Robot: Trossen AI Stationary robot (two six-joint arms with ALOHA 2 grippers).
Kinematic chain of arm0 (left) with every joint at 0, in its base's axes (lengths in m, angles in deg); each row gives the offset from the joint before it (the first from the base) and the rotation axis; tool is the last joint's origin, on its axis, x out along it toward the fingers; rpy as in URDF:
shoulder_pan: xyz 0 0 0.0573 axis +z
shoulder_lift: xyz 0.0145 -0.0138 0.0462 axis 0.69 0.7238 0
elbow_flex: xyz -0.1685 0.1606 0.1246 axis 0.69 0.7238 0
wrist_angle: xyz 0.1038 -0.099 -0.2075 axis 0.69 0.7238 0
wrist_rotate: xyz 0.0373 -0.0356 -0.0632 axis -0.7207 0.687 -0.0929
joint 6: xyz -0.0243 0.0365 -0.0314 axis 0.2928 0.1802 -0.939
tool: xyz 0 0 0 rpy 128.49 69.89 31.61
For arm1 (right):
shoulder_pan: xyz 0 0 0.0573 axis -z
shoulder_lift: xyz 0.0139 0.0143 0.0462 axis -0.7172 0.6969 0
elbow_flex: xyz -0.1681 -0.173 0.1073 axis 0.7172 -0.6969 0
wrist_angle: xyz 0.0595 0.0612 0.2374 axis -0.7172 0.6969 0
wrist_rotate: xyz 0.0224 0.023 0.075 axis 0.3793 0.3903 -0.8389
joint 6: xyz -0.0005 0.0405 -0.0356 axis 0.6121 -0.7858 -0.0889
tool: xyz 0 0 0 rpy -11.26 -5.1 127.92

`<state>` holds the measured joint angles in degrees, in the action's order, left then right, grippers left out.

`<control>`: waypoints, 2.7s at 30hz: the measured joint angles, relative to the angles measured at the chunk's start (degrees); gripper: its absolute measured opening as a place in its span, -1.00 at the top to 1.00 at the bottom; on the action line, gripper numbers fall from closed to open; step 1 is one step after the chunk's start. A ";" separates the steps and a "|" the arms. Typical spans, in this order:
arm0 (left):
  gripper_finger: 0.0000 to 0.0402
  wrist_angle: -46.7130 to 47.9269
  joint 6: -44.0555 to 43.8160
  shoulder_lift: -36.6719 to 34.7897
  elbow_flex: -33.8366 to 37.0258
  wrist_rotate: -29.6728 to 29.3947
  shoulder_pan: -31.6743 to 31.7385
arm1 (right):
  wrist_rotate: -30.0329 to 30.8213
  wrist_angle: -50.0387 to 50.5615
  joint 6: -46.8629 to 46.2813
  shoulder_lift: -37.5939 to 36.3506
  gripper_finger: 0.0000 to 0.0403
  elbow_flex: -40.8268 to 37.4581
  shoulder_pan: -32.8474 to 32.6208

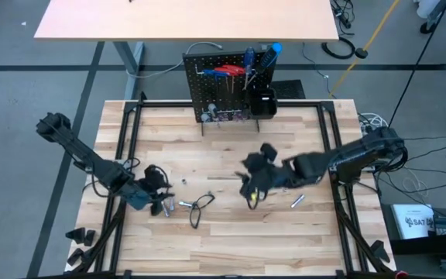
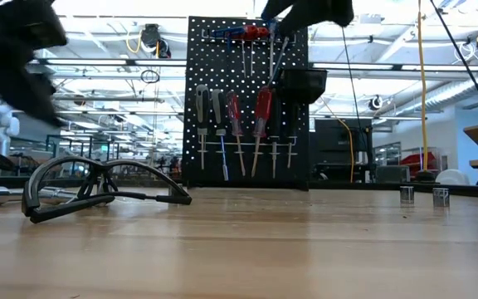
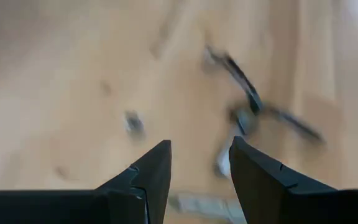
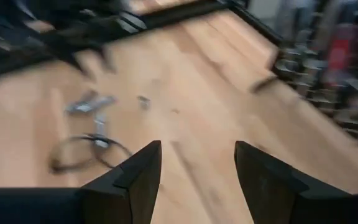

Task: Hang tools onto peg board
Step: Put the socket into the black bin on the peg board

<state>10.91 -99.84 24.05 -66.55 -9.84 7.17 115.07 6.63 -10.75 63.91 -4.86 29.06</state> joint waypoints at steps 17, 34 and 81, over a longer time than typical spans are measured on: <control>0.18 -23.56 15.12 11.13 9.30 1.89 14.86 | -0.23 -34.41 2.26 0.00 0.04 -18.92 -5.85; 0.18 -31.13 20.61 12.07 11.03 10.93 23.99 | -4.51 -35.11 6.03 0.00 0.04 -18.92 -5.85; 0.72 -66.87 24.15 7.95 7.99 19.04 19.03 | -4.78 -37.51 12.68 0.25 0.04 -18.96 -5.83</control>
<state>-55.96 -75.69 32.00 -58.56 9.20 26.20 110.30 -30.88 1.92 64.16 -23.82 23.23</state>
